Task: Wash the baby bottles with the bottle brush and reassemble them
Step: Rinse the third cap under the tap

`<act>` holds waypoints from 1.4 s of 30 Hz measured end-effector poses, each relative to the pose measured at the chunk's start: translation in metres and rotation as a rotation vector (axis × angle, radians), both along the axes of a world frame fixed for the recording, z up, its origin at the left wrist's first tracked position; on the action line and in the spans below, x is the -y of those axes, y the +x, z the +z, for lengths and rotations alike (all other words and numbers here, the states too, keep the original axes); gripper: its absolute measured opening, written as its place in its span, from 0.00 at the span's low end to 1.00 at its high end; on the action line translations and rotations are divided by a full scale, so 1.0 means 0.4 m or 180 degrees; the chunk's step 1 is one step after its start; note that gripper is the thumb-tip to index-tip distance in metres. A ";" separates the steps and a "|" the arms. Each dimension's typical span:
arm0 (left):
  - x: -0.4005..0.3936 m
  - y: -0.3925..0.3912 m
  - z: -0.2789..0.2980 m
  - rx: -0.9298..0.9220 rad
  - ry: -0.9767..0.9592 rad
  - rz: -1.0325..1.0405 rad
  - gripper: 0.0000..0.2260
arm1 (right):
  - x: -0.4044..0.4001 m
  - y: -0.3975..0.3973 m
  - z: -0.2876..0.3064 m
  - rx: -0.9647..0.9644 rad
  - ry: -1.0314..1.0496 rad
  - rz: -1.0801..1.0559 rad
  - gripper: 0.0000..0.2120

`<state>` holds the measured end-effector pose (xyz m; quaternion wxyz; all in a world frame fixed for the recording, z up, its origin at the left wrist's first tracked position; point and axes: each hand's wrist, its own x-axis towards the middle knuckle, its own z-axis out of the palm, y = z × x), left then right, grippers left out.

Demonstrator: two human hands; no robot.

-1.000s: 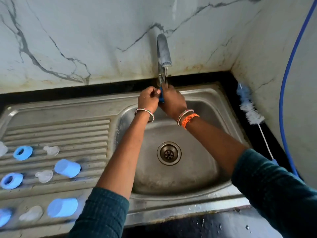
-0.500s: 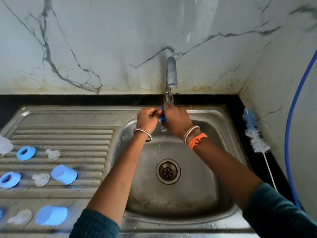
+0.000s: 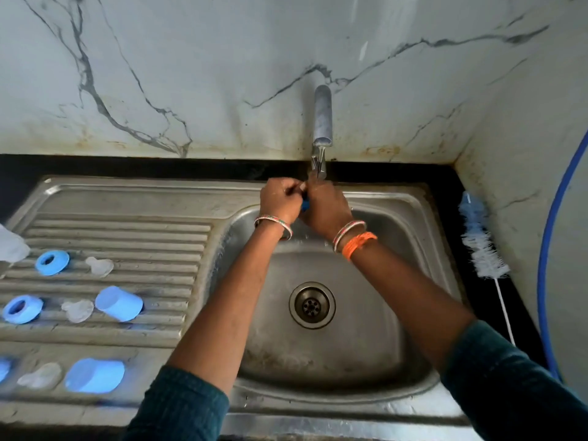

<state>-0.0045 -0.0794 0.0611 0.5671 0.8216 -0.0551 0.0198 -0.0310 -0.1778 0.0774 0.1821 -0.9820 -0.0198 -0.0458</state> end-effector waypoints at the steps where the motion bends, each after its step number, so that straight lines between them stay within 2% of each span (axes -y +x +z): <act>1: -0.004 -0.006 0.002 -0.0071 -0.0372 -0.0117 0.07 | 0.020 0.008 0.018 -0.0349 0.0658 0.0138 0.11; 2: -0.008 -0.012 0.002 -0.0136 -0.0676 -0.0199 0.07 | 0.043 0.015 0.037 -0.0973 0.1617 0.0199 0.06; 3: -0.011 -0.014 -0.003 -0.0176 -0.0892 -0.0279 0.11 | 0.066 0.016 0.055 -0.1599 0.2603 0.0272 0.06; 4: -0.015 -0.021 -0.006 -0.0181 -0.1016 -0.0377 0.14 | 0.085 0.008 0.067 -0.2058 0.3515 0.0309 0.07; 5: -0.013 -0.023 -0.010 -0.0165 -0.1067 -0.0436 0.15 | 0.100 0.005 0.067 -0.2228 0.4167 0.0334 0.06; 8: -0.009 -0.019 -0.024 -0.0146 -0.1164 -0.0437 0.13 | 0.103 -0.002 0.035 -0.2227 0.5095 0.0276 0.05; 10: -0.014 -0.018 -0.042 -0.0081 -0.1105 -0.0372 0.09 | 0.096 -0.005 0.003 -0.2177 0.5533 0.0061 0.08; 11: -0.019 -0.018 -0.049 -0.0047 -0.1027 -0.0380 0.11 | 0.094 -0.003 -0.010 -0.2077 0.5474 -0.0058 0.11; 12: -0.022 -0.021 -0.050 -0.0012 -0.0936 -0.0436 0.12 | 0.093 0.001 -0.021 -0.1787 0.4936 -0.0184 0.14; 14: -0.020 -0.023 -0.053 -0.0083 -0.0652 -0.0620 0.11 | 0.093 0.010 -0.040 -0.0819 0.2650 -0.0173 0.20; 16: -0.003 -0.022 -0.048 -0.0298 -0.0661 -0.0623 0.07 | 0.083 0.016 -0.056 -0.0046 0.0444 0.0117 0.28; 17: 0.008 -0.017 -0.042 -0.0395 -0.0787 -0.0539 0.07 | 0.072 0.011 -0.053 0.0185 -0.0213 0.0158 0.32; 18: 0.019 -0.011 -0.038 -0.0446 -0.0954 -0.0444 0.07 | 0.060 0.008 -0.055 0.0334 -0.0558 0.0139 0.34; 19: 0.029 -0.009 -0.038 -0.0458 -0.1146 -0.0348 0.07 | 0.048 0.000 -0.051 0.0410 -0.0551 0.0139 0.35; 20: 0.032 -0.010 -0.036 -0.0450 -0.1302 -0.0252 0.08 | 0.039 -0.004 -0.048 0.0382 -0.0173 0.0152 0.33; 21: 0.030 -0.015 -0.038 -0.0416 -0.1375 -0.0192 0.11 | 0.035 -0.010 -0.028 0.0246 0.0478 0.0187 0.28; 23: 0.016 -0.037 -0.039 -0.0349 -0.1525 -0.0177 0.13 | 0.057 -0.006 0.030 -0.0644 0.2046 0.0223 0.14; 25: 0.012 -0.050 -0.045 -0.0262 -0.1525 -0.0121 0.12 | 0.099 0.003 0.075 -0.1889 0.3626 0.0167 0.11; 26: 0.015 -0.051 -0.045 -0.0184 -0.1541 -0.0078 0.11 | 0.115 0.010 0.084 -0.2257 0.4237 0.0106 0.11; 27: 0.022 -0.048 -0.044 -0.0101 -0.1566 -0.0061 0.10 | 0.122 0.018 0.087 -0.2427 0.4536 0.0051 0.11; 28: 0.032 -0.047 -0.045 -0.0008 -0.1590 -0.0023 0.10 | 0.119 0.024 0.082 -0.2382 0.4403 -0.0031 0.10; 30: 0.050 -0.046 -0.050 -0.0057 -0.1668 0.0283 0.10 | 0.089 0.026 0.066 -0.1936 0.3433 -0.0111 0.09; 33: 0.054 -0.037 -0.052 -0.0762 -0.2038 0.0741 0.18 | 0.052 0.007 0.050 -0.1143 0.2109 -0.0037 0.05; 36: 0.038 -0.011 -0.027 -0.1614 -0.2440 0.0852 0.09 | 0.038 -0.014 0.028 -0.0327 0.0853 0.0329 0.20; 39: 0.030 -0.014 0.006 -0.2299 -0.2805 0.0657 0.11 | 0.020 -0.043 -0.011 0.0386 -0.0134 0.0344 0.31; 42: 0.046 -0.023 0.024 -0.2569 -0.2787 0.0513 0.12 | 0.028 -0.066 -0.033 0.0700 -0.0194 0.0282 0.35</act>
